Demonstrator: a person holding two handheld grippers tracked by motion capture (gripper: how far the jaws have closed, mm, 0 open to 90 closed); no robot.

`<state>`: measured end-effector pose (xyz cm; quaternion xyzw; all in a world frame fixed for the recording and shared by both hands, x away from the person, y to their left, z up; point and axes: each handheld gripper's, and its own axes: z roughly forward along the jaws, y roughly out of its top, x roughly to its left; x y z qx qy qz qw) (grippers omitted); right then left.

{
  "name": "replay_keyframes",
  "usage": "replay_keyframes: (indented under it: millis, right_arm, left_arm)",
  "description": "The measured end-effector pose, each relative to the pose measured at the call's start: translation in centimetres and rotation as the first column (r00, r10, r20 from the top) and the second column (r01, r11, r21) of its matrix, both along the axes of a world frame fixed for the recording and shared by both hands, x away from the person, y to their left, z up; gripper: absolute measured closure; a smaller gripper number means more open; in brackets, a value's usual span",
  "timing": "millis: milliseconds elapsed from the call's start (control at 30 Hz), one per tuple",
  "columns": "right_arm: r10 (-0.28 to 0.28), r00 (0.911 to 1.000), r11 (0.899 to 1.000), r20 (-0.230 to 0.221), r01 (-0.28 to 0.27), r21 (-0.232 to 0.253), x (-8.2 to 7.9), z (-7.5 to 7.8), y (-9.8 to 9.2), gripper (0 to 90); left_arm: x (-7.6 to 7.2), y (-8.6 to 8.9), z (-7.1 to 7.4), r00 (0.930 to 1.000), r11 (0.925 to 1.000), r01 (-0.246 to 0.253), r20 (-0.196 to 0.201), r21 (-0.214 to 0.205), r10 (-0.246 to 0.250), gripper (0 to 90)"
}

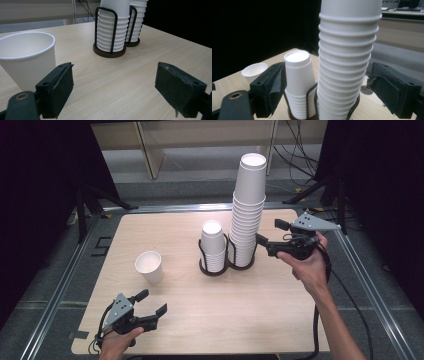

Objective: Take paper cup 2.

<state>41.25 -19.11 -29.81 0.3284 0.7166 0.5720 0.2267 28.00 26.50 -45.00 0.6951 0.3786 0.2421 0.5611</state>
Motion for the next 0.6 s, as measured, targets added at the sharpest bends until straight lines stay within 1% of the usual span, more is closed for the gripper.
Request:
replay_keyframes:
  millis: [33, 67, 100, 167, 200, 233, 267, 300, 333, 367, 400, 433, 500, 533, 567, 600]
  right_arm:
    - [-0.007, 0.9999, 1.0, 0.012, 0.007, -0.002, 0.2, 0.4, 0.1, 15.4]
    - [-0.002, 1.0, 1.0, 0.003, 0.002, 0.003, 0.3, 0.8, 0.2, 15.4]
    - [-0.005, 1.0, 1.0, 0.005, 0.005, 0.006, 0.5, 1.2, 0.3, 15.4]
    - [-0.012, 0.9992, 1.0, 0.038, 0.012, 0.004, 1.0, 1.9, 0.4, 15.4]
    - [-0.013, 0.9994, 1.0, 0.031, 0.013, 0.003, 1.2, 2.2, 0.5, 15.4]
    - [-0.026, 0.9992, 1.0, 0.03, 0.026, 0.005, 1.5, 2.6, 0.6, 15.4]
    - [-0.03, 0.9986, 1.0, 0.045, 0.029, 0.006, 1.7, 2.7, 0.6, 15.4]
    - [-0.03, 0.9988, 1.0, 0.039, 0.03, 0.008, 2.0, 3.0, 0.7, 15.4]
    - [-0.038, 0.999, 0.999, 0.024, 0.038, 0.013, 2.1, 3.3, 0.9, 15.4]
    - [-0.047, 0.9976, 0.999, 0.052, 0.046, 0.006, 2.5, 3.5, 0.9, 15.4]
    - [-0.045, 0.9986, 0.999, 0.029, 0.045, 0.016, 2.7, 3.7, 1.0, 15.4]
    - [-0.04, 0.9981, 0.999, 0.047, 0.04, 0.009, 3.1, 4.0, 0.9, 15.4]
    - [-0.045, 0.9985, 0.999, 0.03, 0.044, 0.022, 3.5, 4.4, 1.2, 15.4]
    - [-0.043, 0.9985, 0.999, 0.034, 0.042, 0.026, 3.7, 4.6, 1.3, 15.3]
    - [-0.053, 0.9979, 0.998, 0.038, 0.052, 0.022, 3.9, 4.8, 1.4, 15.3]
    - [-0.049, 0.9978, 0.999, 0.045, 0.048, 0.025, 4.2, 5.0, 1.5, 15.3]
  left_arm:
    - [0.1, 0.0, -0.1, 0.9999, 0.9999, 0.01, 0.009, -0.007, -0.01, 14.7]
    - [0.1, 0.0, -0.1, 0.9999, 0.9999, 0.009, 0.006, -0.005, -0.009, 14.7]
    - [0.1, 0.0, -0.1, 0.9999, 0.9999, 0.01, 0.006, -0.003, -0.01, 14.7]
    - [0.1, 0.0, -0.1, 1.0, 1.0, 0.004, 0.0, 0.0, -0.004, 14.7]
    - [0.1, 0.0, 0.0, 1.0, 0.9999, 0.003, -0.009, 0.014, -0.003, 14.7]
    - [0.1, 0.0, 0.0, 0.9999, 0.9999, 0.003, -0.01, 0.011, -0.003, 14.7]
    - [0.1, 0.0, -0.1, 0.9999, 0.9999, 0.005, -0.009, 0.012, -0.004, 14.7]
    - [0.2, -0.1, -0.2, 0.9999, 0.9999, 0.014, 0.004, 0.001, -0.014, 14.7]
    - [0.2, -0.1, -0.2, 0.9999, 0.9999, 0.016, 0.005, 0.001, -0.016, 14.7]
    - [0.2, -0.1, -0.2, 0.9999, 0.9999, 0.016, 0.004, 0.004, -0.016, 14.7]
    - [0.2, -0.1, -0.2, 0.9998, 0.9998, 0.018, 0.005, 0.004, -0.018, 14.7]
    - [0.2, -0.1, -0.2, 0.9998, 0.9998, 0.018, 0.004, 0.004, -0.018, 14.7]
    - [0.2, -0.1, -0.2, 0.9998, 0.9998, 0.018, 0.003, 0.006, -0.018, 14.7]
    - [0.2, -0.1, -0.2, 0.9999, 0.9998, 0.012, -0.004, 0.013, -0.012, 14.7]
    - [0.1, 0.0, -0.2, 0.9999, 0.9997, 0.008, -0.013, 0.022, -0.007, 14.7]
    - [0.1, 0.0, -0.2, 0.9999, 0.9997, 0.008, -0.013, 0.022, -0.008, 14.7]
